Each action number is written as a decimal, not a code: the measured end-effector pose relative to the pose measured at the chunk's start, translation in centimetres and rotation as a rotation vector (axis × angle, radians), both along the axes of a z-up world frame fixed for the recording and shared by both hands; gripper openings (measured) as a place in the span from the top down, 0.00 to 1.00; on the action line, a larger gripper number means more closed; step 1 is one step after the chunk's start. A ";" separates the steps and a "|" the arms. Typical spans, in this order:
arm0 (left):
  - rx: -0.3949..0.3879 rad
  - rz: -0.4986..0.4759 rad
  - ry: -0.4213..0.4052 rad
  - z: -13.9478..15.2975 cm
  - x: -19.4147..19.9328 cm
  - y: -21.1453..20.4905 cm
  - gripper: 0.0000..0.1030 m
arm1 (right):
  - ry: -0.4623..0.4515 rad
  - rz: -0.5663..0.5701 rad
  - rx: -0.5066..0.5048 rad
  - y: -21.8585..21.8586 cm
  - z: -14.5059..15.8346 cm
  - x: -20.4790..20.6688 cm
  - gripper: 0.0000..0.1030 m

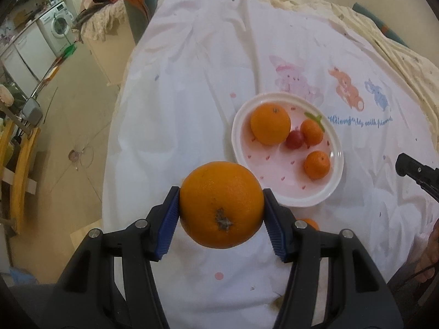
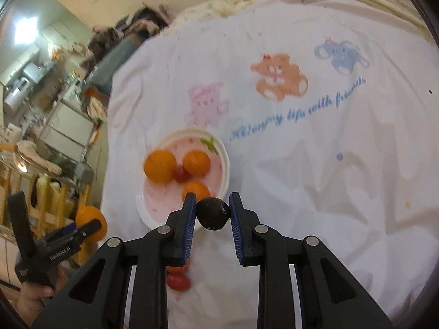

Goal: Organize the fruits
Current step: 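Carry the large orange with the left tool and the plum with the right tool over the plate, then open the left tool onto the plate while the right tool releases the plum there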

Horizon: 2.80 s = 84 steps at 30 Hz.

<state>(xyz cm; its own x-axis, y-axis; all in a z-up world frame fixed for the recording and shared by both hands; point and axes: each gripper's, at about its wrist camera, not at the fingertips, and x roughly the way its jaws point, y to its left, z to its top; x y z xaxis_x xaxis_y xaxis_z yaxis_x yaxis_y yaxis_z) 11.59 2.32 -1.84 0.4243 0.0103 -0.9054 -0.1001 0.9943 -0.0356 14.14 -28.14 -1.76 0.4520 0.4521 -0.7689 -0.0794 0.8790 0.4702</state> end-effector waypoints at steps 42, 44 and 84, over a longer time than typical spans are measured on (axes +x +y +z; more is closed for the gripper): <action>-0.121 -0.056 0.228 -6.5 9.1 -4.2 0.46 | 0.176 0.126 0.026 4.6 -6.5 7.2 0.74; -0.146 -0.045 0.246 -6.9 9.2 -4.0 0.46 | 0.184 0.117 0.030 4.4 -6.7 7.3 0.73; -0.126 -0.091 0.060 -3.3 8.3 -4.6 0.14 | 0.113 0.030 0.024 2.8 -4.4 7.1 0.25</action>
<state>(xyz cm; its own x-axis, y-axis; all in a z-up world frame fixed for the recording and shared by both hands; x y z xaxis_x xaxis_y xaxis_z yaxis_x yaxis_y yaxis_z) 19.86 -2.31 -5.16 0.3635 -0.1407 -0.9209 -0.0157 0.9875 -0.1571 21.29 -25.31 -6.13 0.3490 0.4834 -0.8028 -0.0506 0.8652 0.4989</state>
